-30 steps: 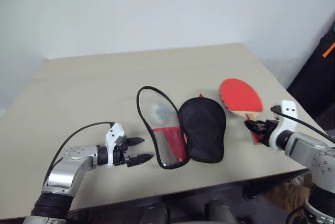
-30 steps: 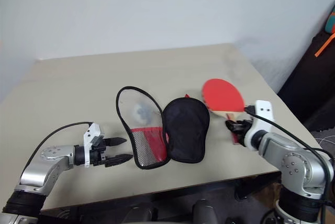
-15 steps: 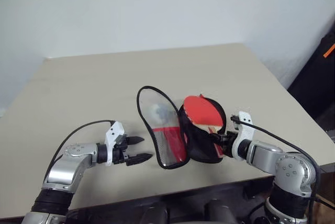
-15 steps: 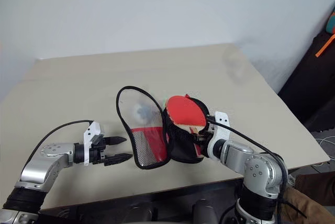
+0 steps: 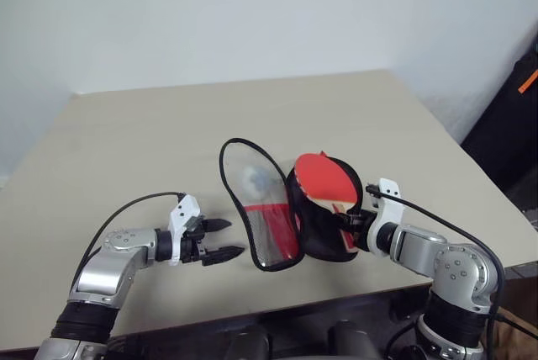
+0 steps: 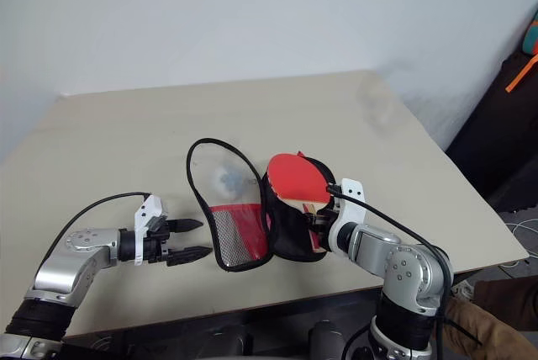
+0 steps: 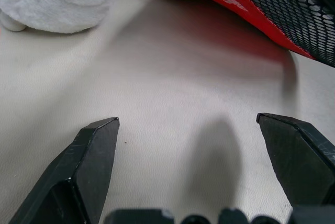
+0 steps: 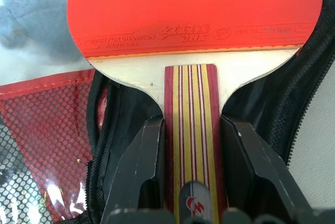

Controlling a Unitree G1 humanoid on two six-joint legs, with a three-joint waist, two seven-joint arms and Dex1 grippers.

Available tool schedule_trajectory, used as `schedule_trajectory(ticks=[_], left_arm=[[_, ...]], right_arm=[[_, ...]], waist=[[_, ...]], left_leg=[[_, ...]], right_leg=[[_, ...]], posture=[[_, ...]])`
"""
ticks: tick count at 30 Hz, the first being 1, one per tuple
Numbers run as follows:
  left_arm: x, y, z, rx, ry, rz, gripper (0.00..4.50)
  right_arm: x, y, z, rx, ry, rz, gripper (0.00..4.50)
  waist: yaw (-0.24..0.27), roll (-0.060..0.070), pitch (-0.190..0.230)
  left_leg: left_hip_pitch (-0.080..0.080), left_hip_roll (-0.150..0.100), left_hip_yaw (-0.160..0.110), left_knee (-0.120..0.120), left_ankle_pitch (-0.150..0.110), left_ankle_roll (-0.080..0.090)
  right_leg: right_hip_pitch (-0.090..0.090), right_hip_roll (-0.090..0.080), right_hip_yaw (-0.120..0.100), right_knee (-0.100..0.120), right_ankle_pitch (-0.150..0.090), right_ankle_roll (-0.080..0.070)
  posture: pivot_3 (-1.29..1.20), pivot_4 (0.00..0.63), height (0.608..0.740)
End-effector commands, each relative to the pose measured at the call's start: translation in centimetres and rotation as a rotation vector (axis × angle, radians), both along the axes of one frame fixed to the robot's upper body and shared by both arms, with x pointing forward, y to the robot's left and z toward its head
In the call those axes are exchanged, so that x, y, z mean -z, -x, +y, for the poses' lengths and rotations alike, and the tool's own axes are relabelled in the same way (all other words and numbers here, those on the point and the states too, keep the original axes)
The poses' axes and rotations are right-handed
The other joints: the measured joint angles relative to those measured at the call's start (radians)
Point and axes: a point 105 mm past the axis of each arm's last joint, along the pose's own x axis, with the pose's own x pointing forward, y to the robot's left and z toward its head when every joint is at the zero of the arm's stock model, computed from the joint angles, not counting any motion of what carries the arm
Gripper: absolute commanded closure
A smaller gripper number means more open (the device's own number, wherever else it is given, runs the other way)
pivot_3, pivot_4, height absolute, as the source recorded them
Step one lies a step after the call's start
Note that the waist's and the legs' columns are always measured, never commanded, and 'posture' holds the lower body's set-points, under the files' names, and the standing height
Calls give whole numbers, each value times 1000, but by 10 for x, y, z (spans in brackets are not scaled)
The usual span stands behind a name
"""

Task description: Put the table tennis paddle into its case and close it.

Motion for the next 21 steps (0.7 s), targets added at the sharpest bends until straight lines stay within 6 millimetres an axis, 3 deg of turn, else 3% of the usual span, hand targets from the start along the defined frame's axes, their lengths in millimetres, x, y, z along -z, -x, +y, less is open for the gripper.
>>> schedule_trajectory(ticks=[1,20,21], left_arm=[[5,-3,5,-4,-25,-4,0],[20,-8,10,-1,-24,-6,0],[20,-8,9,-2,-23,-7,0]], right_arm=[[-6,-2,-7,31,18,-28,3383],[1,-9,7,46,28,-10,3383],[0,-9,7,42,30,-16,3033]], waist=[[0,0,0],[0,6,-5],[0,6,-5]], left_leg=[[0,0,0,0,0,0],[2,0,0,0,0,0],[2,1,-1,0,0,0]], right_leg=[[0,0,0,0,0,0],[1,1,0,0,-1,-2],[1,1,0,0,-1,-2]], posture=[[0,0,740],[0,0,740],[0,0,740]])
